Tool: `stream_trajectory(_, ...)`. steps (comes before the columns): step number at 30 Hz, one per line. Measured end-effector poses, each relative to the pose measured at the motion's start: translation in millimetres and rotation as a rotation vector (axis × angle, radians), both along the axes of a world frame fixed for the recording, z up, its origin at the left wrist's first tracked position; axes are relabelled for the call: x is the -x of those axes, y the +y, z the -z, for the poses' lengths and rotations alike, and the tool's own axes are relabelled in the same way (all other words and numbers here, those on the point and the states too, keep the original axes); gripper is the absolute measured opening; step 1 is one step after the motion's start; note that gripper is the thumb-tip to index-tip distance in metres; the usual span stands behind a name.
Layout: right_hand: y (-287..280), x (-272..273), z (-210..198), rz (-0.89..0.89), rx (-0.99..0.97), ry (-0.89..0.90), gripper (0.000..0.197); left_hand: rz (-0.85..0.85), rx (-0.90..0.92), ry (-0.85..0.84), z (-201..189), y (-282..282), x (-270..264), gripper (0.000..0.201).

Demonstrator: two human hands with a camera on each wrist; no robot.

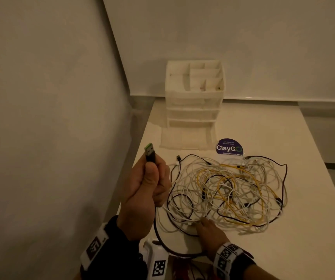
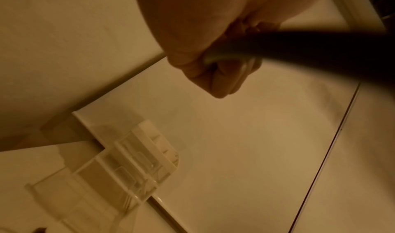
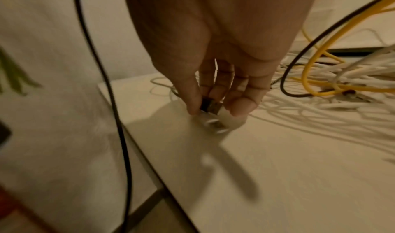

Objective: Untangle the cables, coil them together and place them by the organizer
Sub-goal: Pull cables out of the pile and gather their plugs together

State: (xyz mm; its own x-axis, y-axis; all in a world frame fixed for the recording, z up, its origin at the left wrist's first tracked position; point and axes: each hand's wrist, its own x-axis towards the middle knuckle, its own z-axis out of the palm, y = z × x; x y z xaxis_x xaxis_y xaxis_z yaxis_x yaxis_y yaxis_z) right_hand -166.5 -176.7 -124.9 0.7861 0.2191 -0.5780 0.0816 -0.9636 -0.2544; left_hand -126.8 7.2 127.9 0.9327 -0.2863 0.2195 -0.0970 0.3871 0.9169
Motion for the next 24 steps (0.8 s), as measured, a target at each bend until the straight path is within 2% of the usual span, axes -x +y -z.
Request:
stream_trajectory(3,-11.6,-8.6,-23.8,0.166,-0.125,-0.018,0.035,-0.033,-0.059,-0.003,3.9,1.2,-1.5,0.042)
stream_trajectory(5,-24.5,-20.7,-51.9,0.293,-0.25,-0.118,0.009,-0.042,-0.086,-0.008,6.4,-1.2,-4.1,0.044)
stream_trajectory(8,-52.7,-46.7,-100.3,0.582,-0.511,-0.24,0.013,-0.057,-0.108,0.01,13.1,-9.9,-12.1,0.038)
stream_trajectory(12,-81.2,-72.2,-168.8,0.928,-1.091,-0.204,0.008,-0.027,-0.155,0.051,16.9,-30.6,-25.3,0.03)
stream_trajectory(15,-87.6,-79.0,-206.2,1.053,-1.531,-0.175,0.021,0.011,-0.174,0.015,14.7,-48.5,-32.8,0.028)
stream_trajectory(17,-84.8,-82.6,-220.6,1.073,-1.692,-0.212,0.031,0.021,-0.182,-0.004,13.1,-59.2,-39.0,0.028)
stream_trajectory(20,-75.3,-88.7,-242.5,1.078,-1.755,-0.34,0.025,0.025,-0.197,0.002,5.6,-75.4,-50.7,0.029)
stream_trajectory(24,-52.6,-83.8,-258.1,0.911,-1.501,-0.559,0.022,-0.002,-0.238,-0.009,2.5,-88.7,-56.7,0.028)
